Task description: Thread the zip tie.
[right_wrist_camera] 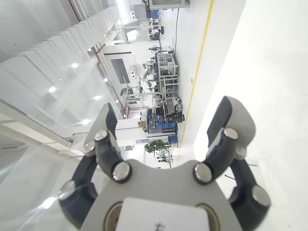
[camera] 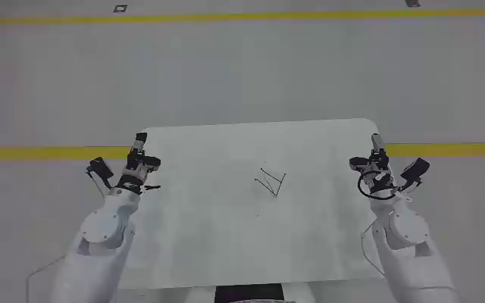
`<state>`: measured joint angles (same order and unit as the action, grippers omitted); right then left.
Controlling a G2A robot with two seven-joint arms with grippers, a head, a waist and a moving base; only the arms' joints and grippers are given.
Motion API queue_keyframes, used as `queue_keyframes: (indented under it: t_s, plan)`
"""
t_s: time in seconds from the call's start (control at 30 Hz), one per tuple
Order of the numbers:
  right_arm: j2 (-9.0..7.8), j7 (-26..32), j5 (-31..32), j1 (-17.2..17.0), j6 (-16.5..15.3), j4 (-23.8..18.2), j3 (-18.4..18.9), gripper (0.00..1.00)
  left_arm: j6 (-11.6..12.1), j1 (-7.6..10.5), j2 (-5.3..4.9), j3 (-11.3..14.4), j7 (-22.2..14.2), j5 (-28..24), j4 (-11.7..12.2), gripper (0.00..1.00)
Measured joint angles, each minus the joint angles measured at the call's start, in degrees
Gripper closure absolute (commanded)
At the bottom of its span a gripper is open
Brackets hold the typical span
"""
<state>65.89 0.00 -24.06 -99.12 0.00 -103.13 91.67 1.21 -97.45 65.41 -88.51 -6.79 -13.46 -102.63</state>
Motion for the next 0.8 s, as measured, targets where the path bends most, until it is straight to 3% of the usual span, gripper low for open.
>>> queue_keyframes:
  t_s: [0.07,0.53,0.57,0.63,0.67,0.73,0.8]
  plan:
    - [0.0,0.0,0.0,0.0,0.0,0.0,0.0,0.0,0.84,0.09,0.0,1.08,-0.83,3.62,0.18,0.0]
    - [0.0,0.0,0.0,0.0,0.0,0.0,0.0,0.0,1.1,0.19,0.01,1.45,-1.05,3.5,0.13,0.0]
    - [0.0,0.0,0.0,0.0,0.0,0.0,0.0,0.0,1.94,0.42,-0.17,1.94,-1.91,4.35,-0.56,0.0]
    - [0.0,0.0,0.0,0.0,0.0,0.0,0.0,0.0,4.72,0.7,-0.51,2.74,-5.3,8.78,-1.38,0.0]
    - [0.0,0.0,0.0,0.0,0.0,0.0,0.0,0.0,6.38,0.84,-0.74,3.32,-7.89,13.48,-1.58,0.0]
    - [0.0,0.0,0.0,0.0,0.0,0.0,0.0,0.0,7.56,1.12,-1.1,3.82,-10.86,21.12,-1.64,0.0]
    - [0.0,0.0,0.0,0.0,0.0,0.0,0.0,0.0,8.56,1.11,-1.34,3.61,-10.04,28.89,-1.62,0.0]
